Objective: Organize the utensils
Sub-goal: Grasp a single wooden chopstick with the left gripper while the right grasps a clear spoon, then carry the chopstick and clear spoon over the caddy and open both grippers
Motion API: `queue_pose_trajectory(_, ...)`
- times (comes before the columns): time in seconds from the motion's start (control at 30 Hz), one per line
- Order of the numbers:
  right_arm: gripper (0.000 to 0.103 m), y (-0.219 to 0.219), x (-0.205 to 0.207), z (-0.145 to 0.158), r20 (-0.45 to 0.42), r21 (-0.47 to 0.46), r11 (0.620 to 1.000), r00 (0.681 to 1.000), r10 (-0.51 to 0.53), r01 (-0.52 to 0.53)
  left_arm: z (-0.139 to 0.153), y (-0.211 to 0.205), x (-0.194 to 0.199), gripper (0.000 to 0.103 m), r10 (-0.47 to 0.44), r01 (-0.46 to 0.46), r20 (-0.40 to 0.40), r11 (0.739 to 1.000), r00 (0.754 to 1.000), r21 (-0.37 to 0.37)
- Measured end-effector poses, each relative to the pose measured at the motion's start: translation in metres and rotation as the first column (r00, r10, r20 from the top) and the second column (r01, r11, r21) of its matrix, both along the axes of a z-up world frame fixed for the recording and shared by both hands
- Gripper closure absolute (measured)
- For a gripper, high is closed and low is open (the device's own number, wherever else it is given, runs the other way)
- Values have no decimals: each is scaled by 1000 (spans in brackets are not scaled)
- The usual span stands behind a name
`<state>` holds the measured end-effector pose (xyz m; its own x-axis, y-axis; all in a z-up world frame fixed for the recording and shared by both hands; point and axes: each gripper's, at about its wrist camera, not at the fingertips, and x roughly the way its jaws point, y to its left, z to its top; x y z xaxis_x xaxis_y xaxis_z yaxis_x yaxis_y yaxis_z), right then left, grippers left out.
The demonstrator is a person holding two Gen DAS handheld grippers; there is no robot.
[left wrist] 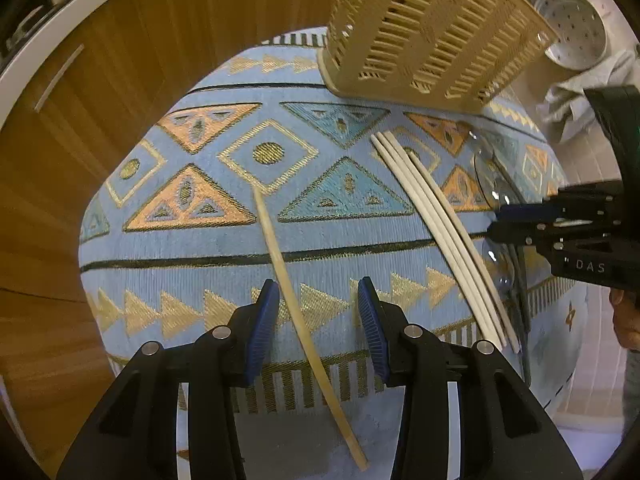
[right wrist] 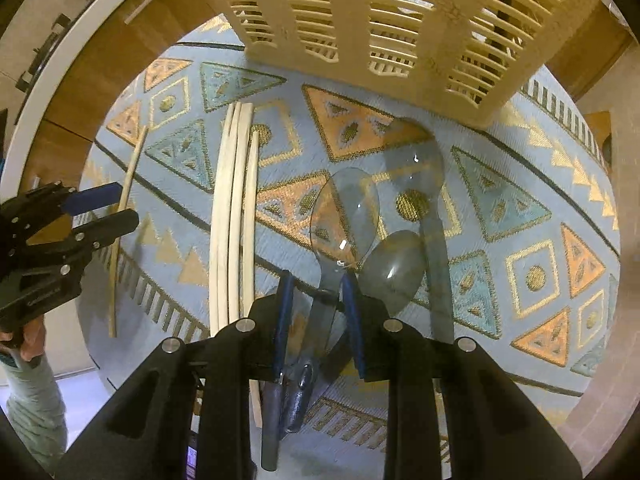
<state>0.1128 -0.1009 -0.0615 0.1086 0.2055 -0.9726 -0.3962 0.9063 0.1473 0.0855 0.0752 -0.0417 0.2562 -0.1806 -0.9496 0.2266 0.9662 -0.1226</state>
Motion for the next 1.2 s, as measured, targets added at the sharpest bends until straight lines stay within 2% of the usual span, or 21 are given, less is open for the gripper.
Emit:
queue_pose_trajectory(0.1,92,7,0,-1,12,-44,999,1000,9,-8,-1,-10,2,68,-37,38,-17,997,999,73)
queue_pose_trajectory(0.17,92,8,1,-1,10,-49,999,1000,12,-12,-1,-12,4,89,-31,33,-19,990,999,134)
queue_pose_trajectory(0.2,93,10,0,-1,15,-57,998,1000,19,-18,-2,-12,4,95,-21,24,-16,986,1000,164)
queue_pose_trajectory(0.33,93,17,-8,-3,36,-48,998,999,33,-31,-1,-14,0,100,-11,8,12,982,1000,189)
queue_pose_trajectory(0.37,93,12,-11,0,39,-29,999,999,32,-31,-1,-16,-2,100,-7,3,23,983,1000,182)
queue_pose_trajectory(0.43,93,4,-16,10,63,40,999,998,26,-28,8,-17,-8,100,-1,-7,73,994,997,108)
queue_pose_trajectory(0.57,93,-17,-32,42,167,185,982,986,4,-35,44,-14,-21,100,38,-33,218,999,975,-26)
queue_pose_trajectory(0.67,93,-36,-44,75,274,290,956,961,-32,-51,94,-14,-29,100,96,-46,396,990,913,-133)
queue_pose_trajectory(0.7,93,-42,-47,89,316,320,946,947,-53,-54,107,-13,-28,100,114,-48,433,986,894,-160)
queue_pose_trajectory(0.77,93,-51,-49,113,386,371,927,918,-92,-63,137,-20,-27,100,151,-41,532,976,833,-213)
queue_pose_trajectory(0.83,93,-62,-44,139,463,403,913,875,-140,-67,165,-32,-26,100,180,-39,631,972,755,-231)
queue_pose_trajectory(0.87,93,-66,-41,149,488,413,908,858,-160,-66,181,-38,-24,100,196,-37,681,970,706,-241)
queue_pose_trajectory(0.9,93,-70,-37,160,518,426,903,835,-188,-61,189,-43,-22,100,207,-30,708,967,676,-254)
queue_pose_trajectory(0.97,93,-78,-28,182,594,443,896,760,-262,-37,207,-52,-14,100,239,-35,769,962,593,-272)
queue_pose_trajectory(1.1,93,-90,-6,207,680,468,883,628,-380,28,220,-67,7,100,270,-60,843,960,466,-275)
queue_pose_trajectory(1.2,93,-94,11,208,723,464,883,547,-422,68,215,-76,28,100,272,-74,864,961,424,-266)
